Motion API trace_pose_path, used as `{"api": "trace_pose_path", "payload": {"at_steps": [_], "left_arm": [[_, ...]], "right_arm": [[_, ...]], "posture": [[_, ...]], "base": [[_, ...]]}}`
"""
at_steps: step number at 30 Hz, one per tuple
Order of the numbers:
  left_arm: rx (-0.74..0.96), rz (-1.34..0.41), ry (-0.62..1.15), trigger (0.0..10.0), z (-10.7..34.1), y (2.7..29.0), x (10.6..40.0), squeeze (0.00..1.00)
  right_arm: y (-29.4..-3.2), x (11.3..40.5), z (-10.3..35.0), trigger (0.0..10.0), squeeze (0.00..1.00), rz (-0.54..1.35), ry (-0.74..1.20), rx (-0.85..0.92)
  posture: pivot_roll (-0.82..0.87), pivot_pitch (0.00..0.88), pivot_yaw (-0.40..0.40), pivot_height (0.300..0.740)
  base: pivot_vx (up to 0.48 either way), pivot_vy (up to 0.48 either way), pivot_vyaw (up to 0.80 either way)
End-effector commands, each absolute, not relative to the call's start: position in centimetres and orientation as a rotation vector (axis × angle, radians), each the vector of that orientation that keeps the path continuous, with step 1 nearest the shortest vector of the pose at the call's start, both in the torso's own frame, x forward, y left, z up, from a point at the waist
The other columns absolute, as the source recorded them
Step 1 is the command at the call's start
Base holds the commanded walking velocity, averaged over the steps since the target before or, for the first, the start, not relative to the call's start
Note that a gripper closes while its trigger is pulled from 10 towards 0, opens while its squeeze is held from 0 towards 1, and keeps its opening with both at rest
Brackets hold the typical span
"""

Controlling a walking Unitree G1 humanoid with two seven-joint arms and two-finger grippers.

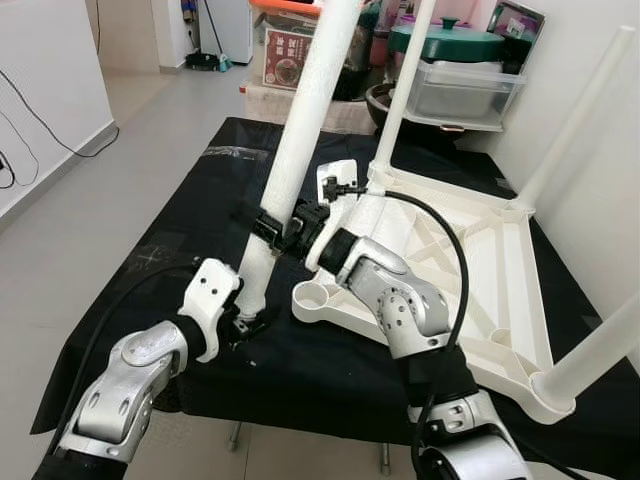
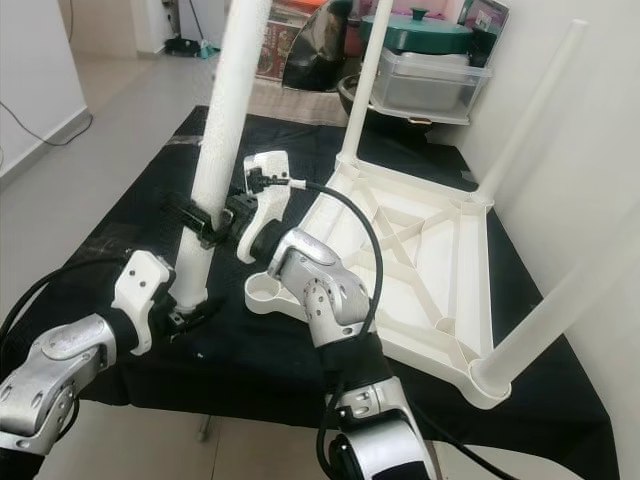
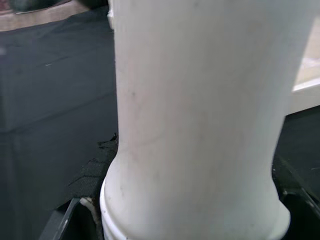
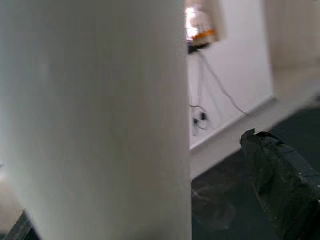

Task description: Building children table

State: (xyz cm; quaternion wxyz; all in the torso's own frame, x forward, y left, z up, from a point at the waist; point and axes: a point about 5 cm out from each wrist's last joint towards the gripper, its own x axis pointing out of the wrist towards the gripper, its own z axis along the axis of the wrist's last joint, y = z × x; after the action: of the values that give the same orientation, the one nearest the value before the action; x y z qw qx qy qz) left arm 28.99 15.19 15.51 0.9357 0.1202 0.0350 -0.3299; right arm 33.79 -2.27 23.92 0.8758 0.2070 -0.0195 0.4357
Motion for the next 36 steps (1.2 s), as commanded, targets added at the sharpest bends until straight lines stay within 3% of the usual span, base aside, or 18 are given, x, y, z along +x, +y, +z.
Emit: {"api": "trace_pose_path", "payload": {"at_steps": [1,11,12,14,15,25,36], "left_arm": [[0.278,-0.687,0.056,10.0,15.4,14.7,29.0,0.00],[0.330,-0.662,0.094,10.0,14.5,14.8,28.9,0.00],[0.332,-0.660,0.097,10.0,14.4,14.8,28.9,0.00],[0.331,-0.659,0.097,10.0,14.3,14.7,28.9,0.00],[0.331,-0.659,0.097,10.0,14.3,14.6,28.9,0.00],[0.337,-0.656,0.098,10.0,14.2,14.7,29.3,0.00],[0.355,-0.643,0.094,10.0,14.3,15.2,29.4,0.00]], "right_arm": [[-3.1,34.0,23.5,10.0,0.00,0.843,-0.007,0.475],[-3.2,34.1,22.6,10.0,0.00,0.697,0.051,0.592],[-3.2,34.1,22.6,5.5,0.00,0.677,0.053,0.607],[-3.1,34.1,22.7,5.5,0.00,0.657,0.052,0.618],[-2.9,34.0,22.7,0.0,0.00,0.648,0.045,0.631],[-2.0,33.0,23.0,0.0,0.00,0.666,0.052,0.679],[-0.6,30.7,23.0,0.0,0.00,0.853,0.132,0.704]], "posture": [[0.09,0.000,-0.115,0.740],[0.09,0.000,-0.118,0.740],[0.09,0.000,-0.118,0.740],[0.09,0.000,-0.118,0.740],[0.09,0.000,-0.118,0.740],[0.09,0.000,-0.116,0.740],[0.08,0.000,-0.119,0.740]], "base": [[0.000,0.000,0.00],[0.000,0.000,0.00],[0.000,0.000,0.00],[0.000,0.000,0.00],[0.000,0.000,0.00],[0.000,0.000,0.00],[0.000,0.000,0.00]]}}
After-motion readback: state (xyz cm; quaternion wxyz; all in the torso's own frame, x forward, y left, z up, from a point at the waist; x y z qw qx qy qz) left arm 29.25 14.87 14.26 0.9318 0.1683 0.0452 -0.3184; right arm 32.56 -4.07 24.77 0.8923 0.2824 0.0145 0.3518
